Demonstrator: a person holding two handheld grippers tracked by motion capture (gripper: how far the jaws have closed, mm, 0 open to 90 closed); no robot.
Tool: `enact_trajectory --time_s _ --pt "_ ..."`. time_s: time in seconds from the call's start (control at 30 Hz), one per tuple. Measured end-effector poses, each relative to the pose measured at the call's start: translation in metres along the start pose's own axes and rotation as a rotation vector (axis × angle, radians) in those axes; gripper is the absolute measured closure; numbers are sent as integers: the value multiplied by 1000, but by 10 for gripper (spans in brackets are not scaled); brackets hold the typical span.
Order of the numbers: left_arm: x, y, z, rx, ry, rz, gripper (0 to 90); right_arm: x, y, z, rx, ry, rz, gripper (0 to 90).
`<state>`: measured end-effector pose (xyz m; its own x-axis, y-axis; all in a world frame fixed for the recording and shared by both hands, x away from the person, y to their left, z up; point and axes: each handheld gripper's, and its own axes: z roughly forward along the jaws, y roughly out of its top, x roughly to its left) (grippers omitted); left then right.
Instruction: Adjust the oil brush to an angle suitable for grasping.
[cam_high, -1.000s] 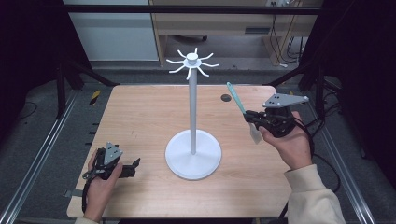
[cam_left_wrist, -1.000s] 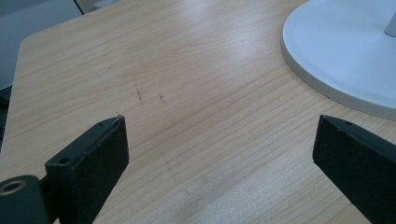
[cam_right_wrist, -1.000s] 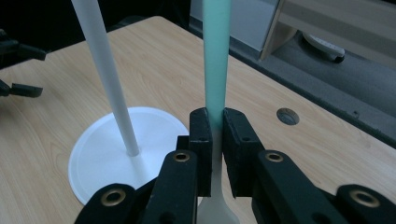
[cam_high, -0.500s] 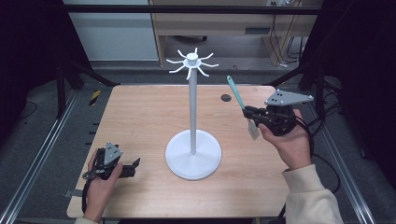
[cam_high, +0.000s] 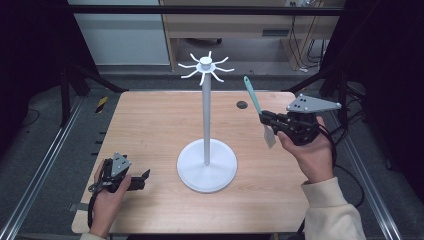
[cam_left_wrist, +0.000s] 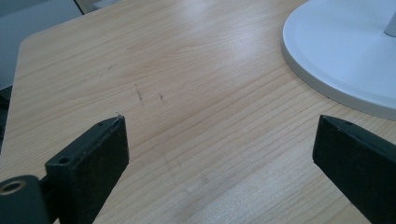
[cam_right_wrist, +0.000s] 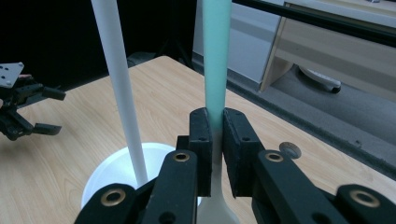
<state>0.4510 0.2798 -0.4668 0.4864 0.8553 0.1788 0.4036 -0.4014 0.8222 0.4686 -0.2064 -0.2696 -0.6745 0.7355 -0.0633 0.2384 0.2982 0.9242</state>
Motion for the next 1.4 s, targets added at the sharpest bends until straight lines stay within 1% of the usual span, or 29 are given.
enact_trajectory --time_s 0.43,0.57,1.03,1.4 --pt "0 0 0 0 -2 2 32 11 11 -7 -53 19 -10 822" --pt "0 0 0 0 -2 2 32 13 12 -9 -70 18 -9 822" --pt "0 0 0 1 -2 2 32 17 16 -15 -107 24 -15 823" --pt "0 0 0 2 -1 3 32 25 23 -18 -144 44 -25 823"
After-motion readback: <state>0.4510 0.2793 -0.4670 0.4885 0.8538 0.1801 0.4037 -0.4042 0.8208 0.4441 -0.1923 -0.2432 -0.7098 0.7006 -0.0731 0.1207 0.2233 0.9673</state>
